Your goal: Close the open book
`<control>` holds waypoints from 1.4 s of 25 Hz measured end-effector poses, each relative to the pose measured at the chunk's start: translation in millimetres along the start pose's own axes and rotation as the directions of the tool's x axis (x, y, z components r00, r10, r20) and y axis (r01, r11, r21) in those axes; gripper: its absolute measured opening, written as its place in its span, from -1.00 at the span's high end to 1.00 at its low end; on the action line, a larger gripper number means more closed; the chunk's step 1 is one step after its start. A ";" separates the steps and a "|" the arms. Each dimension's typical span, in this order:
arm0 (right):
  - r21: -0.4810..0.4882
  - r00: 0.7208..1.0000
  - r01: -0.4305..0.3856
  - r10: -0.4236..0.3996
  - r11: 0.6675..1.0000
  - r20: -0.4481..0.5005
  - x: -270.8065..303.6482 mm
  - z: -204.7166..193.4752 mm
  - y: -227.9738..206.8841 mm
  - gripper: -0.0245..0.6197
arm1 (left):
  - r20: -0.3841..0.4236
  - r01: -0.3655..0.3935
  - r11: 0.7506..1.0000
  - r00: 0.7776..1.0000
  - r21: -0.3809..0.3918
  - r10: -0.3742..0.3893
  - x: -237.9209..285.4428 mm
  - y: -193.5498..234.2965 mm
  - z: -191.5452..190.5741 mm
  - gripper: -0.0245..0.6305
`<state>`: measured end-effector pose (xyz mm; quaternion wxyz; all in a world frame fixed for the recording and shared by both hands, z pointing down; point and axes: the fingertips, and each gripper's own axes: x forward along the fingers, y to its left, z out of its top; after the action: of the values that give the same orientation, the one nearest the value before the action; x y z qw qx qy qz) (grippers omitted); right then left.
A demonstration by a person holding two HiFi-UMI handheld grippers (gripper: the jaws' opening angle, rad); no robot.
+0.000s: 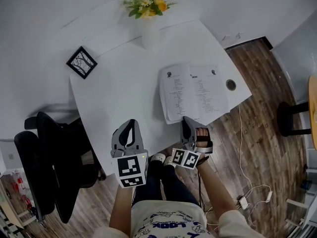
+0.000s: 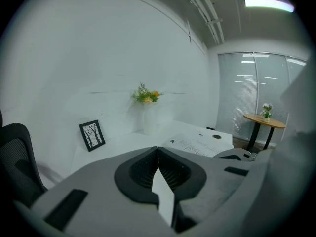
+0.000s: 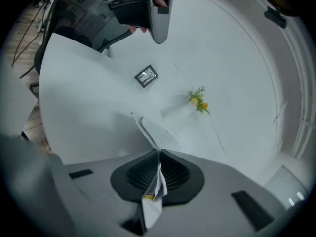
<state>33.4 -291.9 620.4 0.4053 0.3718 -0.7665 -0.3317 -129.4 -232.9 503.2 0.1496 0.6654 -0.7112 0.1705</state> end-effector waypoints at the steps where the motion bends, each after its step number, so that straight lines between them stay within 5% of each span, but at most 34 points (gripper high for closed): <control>1: 0.026 1.000 0.011 -0.011 1.000 -0.003 -1.7 -1.2 -5.4 0.80 | 0.003 0.007 1.000 1.000 0.001 -0.007 1.4 -2.8 2.2 0.85; 17: 0.322 0.988 0.127 -0.093 0.938 -0.120 -11.4 -44.9 -66.7 0.81 | 0.064 0.110 0.993 0.992 0.043 -0.113 25.5 -50.7 45.6 0.85; 30: 0.615 0.967 0.210 -0.069 0.760 -0.245 -0.8 -91.4 -95.5 0.81 | 0.073 0.152 0.987 0.985 0.046 -0.155 43.6 -80.4 63.5 0.85; 35: 0.737 0.952 0.255 -0.029 0.627 -0.304 6.8 -123.1 -96.3 0.81 | 0.069 0.159 0.986 0.984 0.043 -0.162 49.7 -92.3 66.0 0.85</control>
<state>166.5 -371.5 600.5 0.2789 0.6087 -0.7413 0.0467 -39.9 -311.8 469.9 0.1246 0.7289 -0.6570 0.1469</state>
